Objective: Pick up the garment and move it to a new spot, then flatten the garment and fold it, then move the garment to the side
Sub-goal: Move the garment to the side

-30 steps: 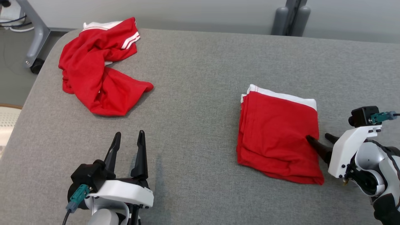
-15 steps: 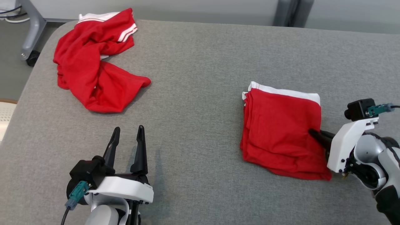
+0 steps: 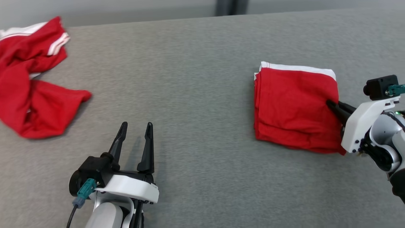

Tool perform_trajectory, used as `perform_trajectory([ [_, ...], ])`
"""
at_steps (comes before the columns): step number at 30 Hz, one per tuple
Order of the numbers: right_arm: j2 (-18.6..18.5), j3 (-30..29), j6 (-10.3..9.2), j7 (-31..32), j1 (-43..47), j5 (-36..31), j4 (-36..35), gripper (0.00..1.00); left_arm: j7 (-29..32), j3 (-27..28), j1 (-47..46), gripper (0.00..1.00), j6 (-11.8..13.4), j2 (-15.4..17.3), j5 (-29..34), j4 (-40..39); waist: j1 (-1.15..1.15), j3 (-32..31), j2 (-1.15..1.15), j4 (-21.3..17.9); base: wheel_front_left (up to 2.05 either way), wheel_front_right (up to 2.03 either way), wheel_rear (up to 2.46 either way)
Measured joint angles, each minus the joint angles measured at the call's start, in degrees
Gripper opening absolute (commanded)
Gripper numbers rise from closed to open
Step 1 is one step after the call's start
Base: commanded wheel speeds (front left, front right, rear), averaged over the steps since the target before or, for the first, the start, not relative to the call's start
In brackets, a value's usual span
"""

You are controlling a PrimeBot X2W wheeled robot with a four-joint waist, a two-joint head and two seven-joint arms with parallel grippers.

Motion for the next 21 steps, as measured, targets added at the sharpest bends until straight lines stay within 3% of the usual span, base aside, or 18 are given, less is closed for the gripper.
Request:
perform_trajectory([
  [11, 2.3, 1.8, 0.0, -4.1, -6.9, -1.4, 6.0, 0.0, 0.1, -1.2, -4.2, 1.0, -1.6, 1.9, 3.8, 1.4, 0.0, 3.8, 0.0, -12.6, 0.0, 0.0, 0.0],
  [16, 2.7, 2.6, 0.0, -6.4, -9.6, -1.3, 8.8, 0.0, 0.8, -1.7, -5.3, 1.0, -1.6, 2.5, 4.3, 0.6, 0.0, 7.0, 0.0, -14.8, 0.0, 0.0, 0.0],
  [21, 1.4, 3.3, 0.0, -8.0, -12.3, -1.8, 12.4, 0.0, 1.3, -1.8, -5.7, 1.0, -1.3, 3.4, 4.6, -1.0, 0.0, 9.1, 0.0, -14.4, 0.0, 0.0, 0.0],
])
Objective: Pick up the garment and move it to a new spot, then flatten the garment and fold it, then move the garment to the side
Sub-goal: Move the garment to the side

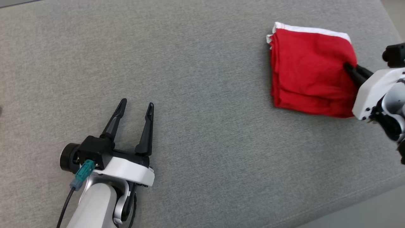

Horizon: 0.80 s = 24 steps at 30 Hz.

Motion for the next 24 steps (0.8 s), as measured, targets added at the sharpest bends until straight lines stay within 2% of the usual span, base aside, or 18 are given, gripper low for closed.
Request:
perform_trajectory([
  [3, -1.0, 0.5, 0.0, -0.1, -1.3, -0.7, 1.5, 0.0, 0.2, 0.1, 0.0, 1.0, 0.3, 0.2, 0.1, -0.8, 0.0, 0.5, 0.0, 0.8, 0.0, 0.0, 0.0],
  [9, -5.1, 0.7, 0.0, -1.8, -6.4, -4.1, 7.1, 0.0, 0.4, 0.0, 0.0, 1.0, 0.7, 0.6, 0.3, -2.9, 0.0, 2.2, 0.0, 3.7, 0.0, 0.0, 0.0],
  [17, -9.7, 0.6, 0.0, -2.9, -13.3, -10.6, 15.7, 0.0, 0.4, -0.1, -0.1, 1.0, 1.3, 0.9, 0.3, -5.3, 0.0, 4.8, 0.0, 7.9, 0.0, 0.0, 0.0],
  [24, -11.3, 0.3, 0.0, -4.3, -18.8, -15.9, 22.9, 0.0, 0.4, -0.3, 0.0, 1.0, 1.5, 1.5, 0.3, -7.0, 0.0, 7.0, 0.0, 11.4, 0.0, 0.0, 0.0],
])
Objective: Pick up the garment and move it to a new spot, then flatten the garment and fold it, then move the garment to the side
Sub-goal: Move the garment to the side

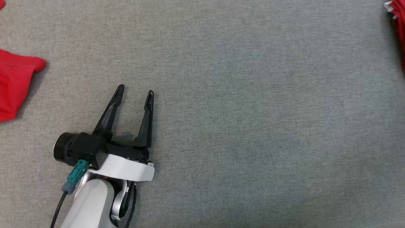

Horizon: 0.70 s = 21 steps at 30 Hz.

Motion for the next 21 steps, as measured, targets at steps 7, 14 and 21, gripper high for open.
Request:
perform_trajectory([
  [7, -0.9, -1.0, 0.01, -3.5, -3.1, -6.1, 4.7, 0.36, -0.2, -0.5, 0.0, 1.0, 0.4, -0.1, 0.0, -0.6, 0.0, 1.1, 0.0, 1.9, 0.0, 0.0, 0.0],
  [14, 0.0, -3.7, 0.0, -7.6, -3.4, -10.0, 5.5, 1.0, -0.3, -0.7, 0.0, 1.0, 0.5, -0.1, -0.2, 0.2, 0.0, 0.4, 0.0, 1.7, 0.0, 0.0, 0.0],
  [21, 3.3, -5.2, 0.0, -10.7, -2.9, -12.4, 5.6, 1.0, -0.3, -1.1, 0.0, 1.0, 0.5, -0.1, -1.0, 1.9, 0.0, -1.8, 0.0, 0.9, 0.0, 0.0, 0.0],
])
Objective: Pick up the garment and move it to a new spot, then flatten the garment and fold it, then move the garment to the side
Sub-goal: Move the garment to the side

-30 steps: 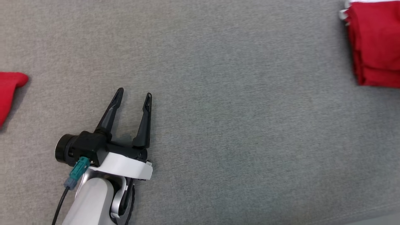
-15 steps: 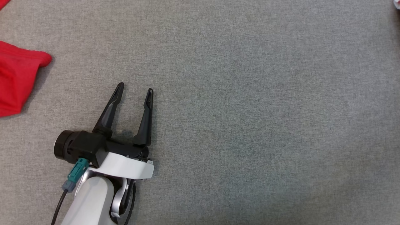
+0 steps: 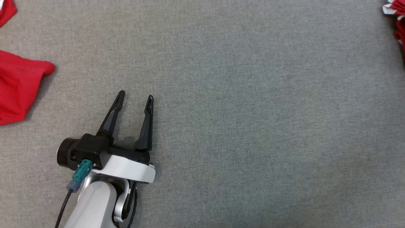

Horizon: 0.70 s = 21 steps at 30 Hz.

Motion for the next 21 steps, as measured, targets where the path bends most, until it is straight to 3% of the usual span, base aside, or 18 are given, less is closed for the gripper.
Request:
perform_trajectory([
  [13, 9.6, -3.4, 0.0, -5.0, 6.2, 3.5, -3.0, 1.0, -1.1, 3.0, -0.2, 1.0, -0.1, -0.8, -2.9, 6.3, 0.0, -9.5, 0.0, -0.6, 0.0, 0.0, 0.0],
  [21, 14.2, -10.7, 0.0, -5.3, 16.9, 5.8, -15.6, 1.0, -1.3, 5.9, 0.4, 1.0, 0.1, -2.4, -4.8, 10.6, 0.0, -16.5, 0.0, -0.3, 0.0, 0.0, 0.0],
])
